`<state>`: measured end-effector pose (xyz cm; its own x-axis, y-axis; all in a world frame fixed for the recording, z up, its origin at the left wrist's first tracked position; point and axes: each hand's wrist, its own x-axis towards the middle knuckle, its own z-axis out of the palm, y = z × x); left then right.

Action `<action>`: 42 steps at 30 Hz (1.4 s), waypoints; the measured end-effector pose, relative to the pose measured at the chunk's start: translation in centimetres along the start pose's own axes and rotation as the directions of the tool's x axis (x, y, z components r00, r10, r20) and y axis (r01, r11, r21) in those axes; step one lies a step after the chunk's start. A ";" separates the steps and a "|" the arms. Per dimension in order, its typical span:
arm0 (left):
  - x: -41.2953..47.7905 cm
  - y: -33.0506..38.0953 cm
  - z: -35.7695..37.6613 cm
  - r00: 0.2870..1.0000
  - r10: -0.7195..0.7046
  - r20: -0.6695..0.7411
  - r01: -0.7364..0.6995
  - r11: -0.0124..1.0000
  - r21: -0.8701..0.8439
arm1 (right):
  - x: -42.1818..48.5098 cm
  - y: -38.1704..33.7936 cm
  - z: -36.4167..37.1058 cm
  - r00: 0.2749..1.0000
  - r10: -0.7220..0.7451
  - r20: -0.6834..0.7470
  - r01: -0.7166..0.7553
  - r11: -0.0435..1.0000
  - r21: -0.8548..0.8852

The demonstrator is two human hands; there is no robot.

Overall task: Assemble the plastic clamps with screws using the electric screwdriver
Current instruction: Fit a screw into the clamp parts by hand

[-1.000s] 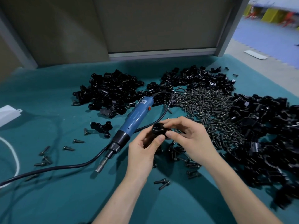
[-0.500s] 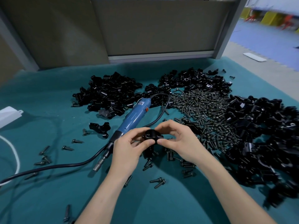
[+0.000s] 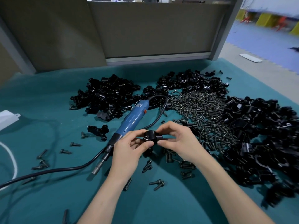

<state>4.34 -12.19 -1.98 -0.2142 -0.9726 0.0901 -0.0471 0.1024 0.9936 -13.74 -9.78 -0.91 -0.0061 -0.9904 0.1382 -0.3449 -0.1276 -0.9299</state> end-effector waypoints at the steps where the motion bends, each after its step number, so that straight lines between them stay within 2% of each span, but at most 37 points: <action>1: 0.1 0.0 -0.1 1.000 -0.009 0.002 0.009 1.000 0.001 | 0.0 0.0 0.0 1.000 -0.002 0.001 0.002 1.000 0.000; 15: 0.0 0.0 -0.3 0.997 -0.071 0.036 0.072 0.997 -0.026 | 0.1 0.4 0.1 0.999 -0.032 0.006 0.031 0.997 0.066; 22: -0.3 0.4 -0.2 0.997 0.052 0.065 -0.055 0.997 0.053 | 0.0 0.3 -0.1 0.999 -0.006 0.034 0.004 0.999 0.046; 27: -0.3 0.4 0.1 0.996 0.059 0.071 -0.062 0.997 0.038 | -0.4 -0.8 -1.2 0.999 0.029 0.041 -0.030 0.999 0.017; 29: -0.4 0.2 0.1 0.997 0.048 0.065 -0.051 0.998 0.038 | -0.6 -1.3 -2.4 0.999 0.040 -0.025 -0.041 0.998 -0.037; 31: -0.3 0.1 0.1 0.997 0.041 0.062 -0.044 0.998 0.047 | -0.6 -1.7 -3.9 0.976 0.010 -0.218 -0.035 0.994 -0.107; 33: -0.3 0.2 0.0 0.998 0.030 0.064 -0.032 0.999 0.036 | -0.3 -1.9 -5.1 0.927 -0.052 -0.370 -0.040 0.971 -0.236; 34: -0.3 0.2 0.0 0.998 0.026 0.065 -0.027 0.999 0.028 | 0.1 -2.0 -5.4 0.921 -0.069 -0.383 -0.064 0.944 -0.325; 37: -0.3 0.2 0.0 0.997 0.012 0.073 -0.013 1.000 0.015 | 2.1 -1.8 -5.4 0.964 -0.005 -0.265 -0.148 0.819 -0.555; 42: -0.2 0.1 -0.1 0.997 0.018 0.073 -0.018 1.000 0.007 | 5.6 -1.7 -3.4 0.985 0.105 -0.136 -0.170 0.700 -0.694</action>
<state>4.46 -12.02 -1.91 -0.2855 -0.9529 0.1025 -0.0498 0.1216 0.9913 -16.36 -14.97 2.63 -0.1696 -0.9819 0.0847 -0.8915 0.1162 -0.4380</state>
